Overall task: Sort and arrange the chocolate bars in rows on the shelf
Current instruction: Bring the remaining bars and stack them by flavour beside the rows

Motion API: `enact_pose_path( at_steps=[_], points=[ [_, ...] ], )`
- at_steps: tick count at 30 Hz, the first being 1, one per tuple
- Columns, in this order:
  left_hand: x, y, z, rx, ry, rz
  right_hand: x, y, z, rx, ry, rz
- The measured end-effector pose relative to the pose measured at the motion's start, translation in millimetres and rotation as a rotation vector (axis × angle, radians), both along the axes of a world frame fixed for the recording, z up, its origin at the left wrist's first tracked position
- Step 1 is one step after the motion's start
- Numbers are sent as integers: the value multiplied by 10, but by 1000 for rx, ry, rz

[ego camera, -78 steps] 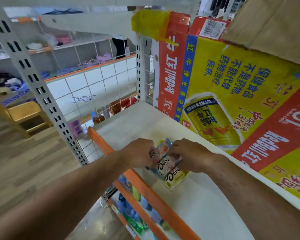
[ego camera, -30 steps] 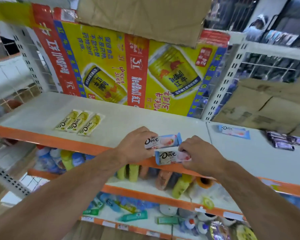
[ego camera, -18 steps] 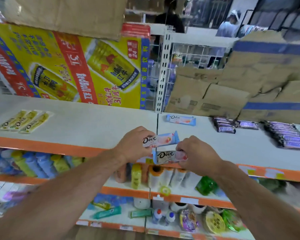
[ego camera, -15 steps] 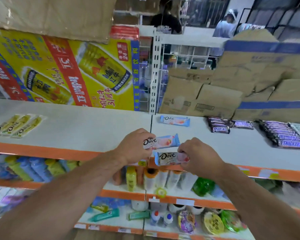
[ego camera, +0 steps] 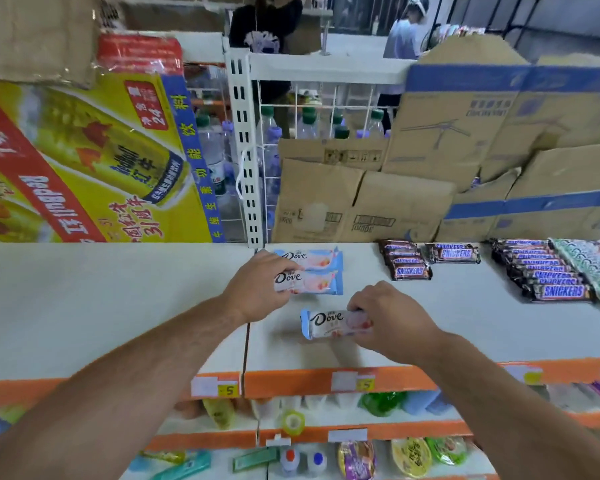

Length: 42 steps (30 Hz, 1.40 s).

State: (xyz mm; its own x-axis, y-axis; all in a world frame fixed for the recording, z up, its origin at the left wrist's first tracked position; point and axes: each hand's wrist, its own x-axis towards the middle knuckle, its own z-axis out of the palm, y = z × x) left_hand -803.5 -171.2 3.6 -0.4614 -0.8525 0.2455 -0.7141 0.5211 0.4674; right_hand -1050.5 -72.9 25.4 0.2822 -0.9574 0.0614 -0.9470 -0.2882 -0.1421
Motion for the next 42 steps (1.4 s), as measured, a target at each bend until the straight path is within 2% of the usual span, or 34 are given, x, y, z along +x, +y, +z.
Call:
enact_pose_path(
  at_steps=[9, 19, 36, 42],
  points=[
    [-129, -722, -194, 8, 76, -41, -1, -693, -122, 46, 23, -8],
    [-109, -857, -447, 56, 231, -59, 43, -909, -189, 151, -6, -30],
    [-103, -806, -398, 99, 179, -49, 20, -997, -218, 246, -58, -55],
    [-64, -775, -381, 214, 175, 19, 53, -1031, -154, 296, 13, -50]
  ],
)
